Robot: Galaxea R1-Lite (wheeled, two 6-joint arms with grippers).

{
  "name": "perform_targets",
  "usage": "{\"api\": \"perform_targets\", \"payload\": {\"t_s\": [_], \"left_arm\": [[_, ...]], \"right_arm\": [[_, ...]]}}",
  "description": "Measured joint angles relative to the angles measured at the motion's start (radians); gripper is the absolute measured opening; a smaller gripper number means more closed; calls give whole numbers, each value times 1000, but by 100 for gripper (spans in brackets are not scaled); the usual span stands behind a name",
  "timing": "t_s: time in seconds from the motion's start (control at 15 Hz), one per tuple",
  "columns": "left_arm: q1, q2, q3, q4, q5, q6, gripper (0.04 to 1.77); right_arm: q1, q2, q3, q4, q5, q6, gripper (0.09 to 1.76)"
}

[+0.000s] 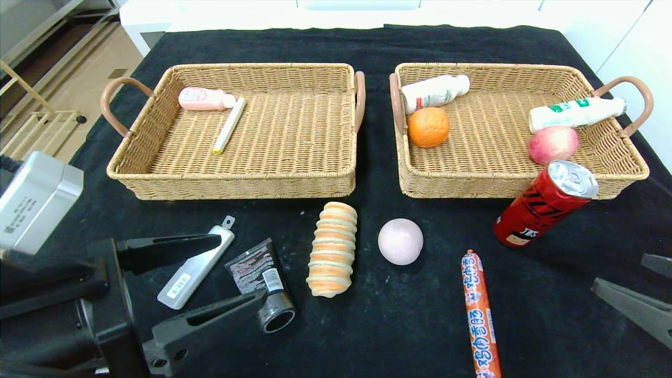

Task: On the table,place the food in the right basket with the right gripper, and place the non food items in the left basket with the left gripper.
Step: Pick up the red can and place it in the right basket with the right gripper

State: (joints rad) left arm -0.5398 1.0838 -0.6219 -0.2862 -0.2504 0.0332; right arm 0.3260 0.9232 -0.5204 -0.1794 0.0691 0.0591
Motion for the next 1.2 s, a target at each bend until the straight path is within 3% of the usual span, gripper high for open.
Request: {"api": "perform_targets", "payload": {"t_s": [0.33,0.73,1.0,1.2], "left_arm": [[8,-6,-13,0,1,0,172],[11,-19,-24,5,22,2,172],[11,-32,-28,13,22,4,172],[10,-40,-28,15,22,6,172]], "right_arm": [[16,118,-20,-127,-25,1,171],[80,286,-90,-256,-196,-4,171],[85,337,-116,-275,-266,1,171],[91,385,-121,-389,-311,3,171]]}}
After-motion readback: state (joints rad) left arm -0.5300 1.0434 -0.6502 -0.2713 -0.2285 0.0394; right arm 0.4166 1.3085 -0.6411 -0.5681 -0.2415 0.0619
